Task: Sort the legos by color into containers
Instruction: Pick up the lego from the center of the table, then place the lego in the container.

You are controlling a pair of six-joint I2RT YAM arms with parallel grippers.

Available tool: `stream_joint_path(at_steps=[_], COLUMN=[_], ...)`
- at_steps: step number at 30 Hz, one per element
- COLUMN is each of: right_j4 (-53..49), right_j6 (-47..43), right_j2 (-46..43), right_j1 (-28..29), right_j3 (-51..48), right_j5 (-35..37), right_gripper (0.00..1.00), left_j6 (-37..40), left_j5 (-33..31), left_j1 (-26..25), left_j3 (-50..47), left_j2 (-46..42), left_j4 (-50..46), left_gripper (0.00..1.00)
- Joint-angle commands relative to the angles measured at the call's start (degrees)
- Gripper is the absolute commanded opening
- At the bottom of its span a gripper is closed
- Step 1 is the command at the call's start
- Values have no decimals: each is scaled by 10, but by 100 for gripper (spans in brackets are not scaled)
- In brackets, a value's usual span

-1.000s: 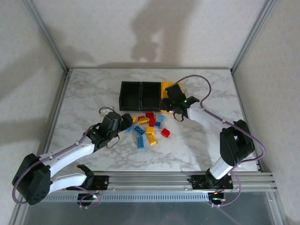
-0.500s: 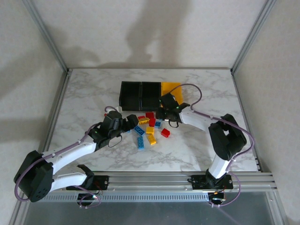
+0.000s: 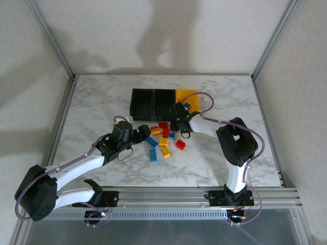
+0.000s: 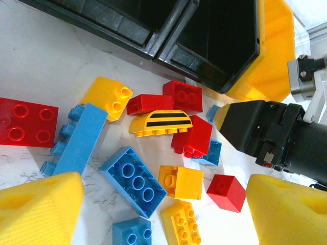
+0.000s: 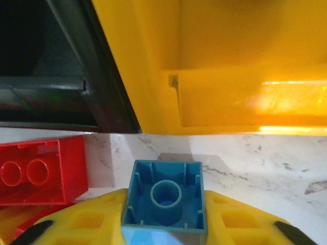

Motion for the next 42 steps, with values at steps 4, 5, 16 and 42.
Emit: stream_joint_path(at_steps=[4,5,16,42], right_j4=[-35,-43,-108,-96], right_j6=[-7,-8,-39,-57], right_j2=[-18,-31,-80,168], right_j1=[5,5,-31,-133], right_j3=[18,19,95,337], right_j5=[22,25,47,-2], right_gripper=[28,28,28,34], left_j6=[1,-1,-2,-6], left_j5=[-8,-8,1,-19], left_j1=[-6,-6,-8,-19], left_j3=[-9,-9,1,1], left_j2=[5,5,29,23], left_j4=[10,12,35,21], left_gripper=[83,83,84,84])
